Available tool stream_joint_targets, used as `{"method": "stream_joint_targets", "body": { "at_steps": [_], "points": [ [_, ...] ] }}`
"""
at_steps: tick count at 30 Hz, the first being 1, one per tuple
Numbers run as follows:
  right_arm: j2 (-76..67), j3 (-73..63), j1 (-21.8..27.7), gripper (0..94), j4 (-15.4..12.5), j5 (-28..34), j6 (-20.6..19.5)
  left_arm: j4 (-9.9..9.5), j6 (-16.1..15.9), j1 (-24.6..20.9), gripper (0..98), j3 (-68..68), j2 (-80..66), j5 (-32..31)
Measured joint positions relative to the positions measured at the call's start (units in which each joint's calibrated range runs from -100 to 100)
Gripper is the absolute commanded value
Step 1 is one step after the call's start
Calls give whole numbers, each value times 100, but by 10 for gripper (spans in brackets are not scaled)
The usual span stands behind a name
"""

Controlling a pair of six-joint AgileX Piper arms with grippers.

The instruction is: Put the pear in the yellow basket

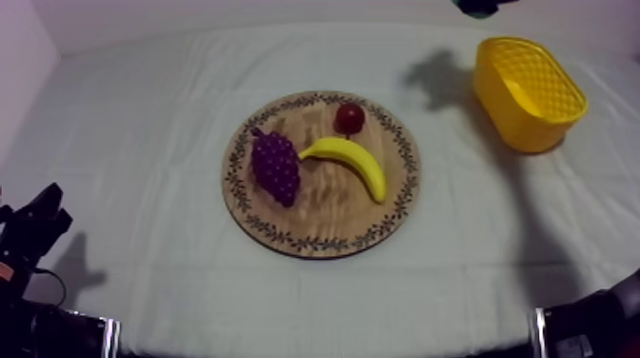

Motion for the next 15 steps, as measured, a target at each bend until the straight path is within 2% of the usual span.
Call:
{"method": "stream_joint_targets", "body": {
  "at_steps": [5, 7, 11, 15],
  "points": [
    [18, 453, 286, 379, 212, -426, -264, 0, 0, 0, 1, 0, 0, 0],
    [40, 656, 360, 408, 280, -559, -382, 0, 0, 0, 1, 0, 0, 0],
    [45, 1011, 450, 622, 365, -811, -544, 0, 0, 0, 1, 0, 0, 0],
    [13, 1494, 387, 737, 629, -1091, -745, 0, 0, 0, 1, 0, 0, 0]
  ]
}}
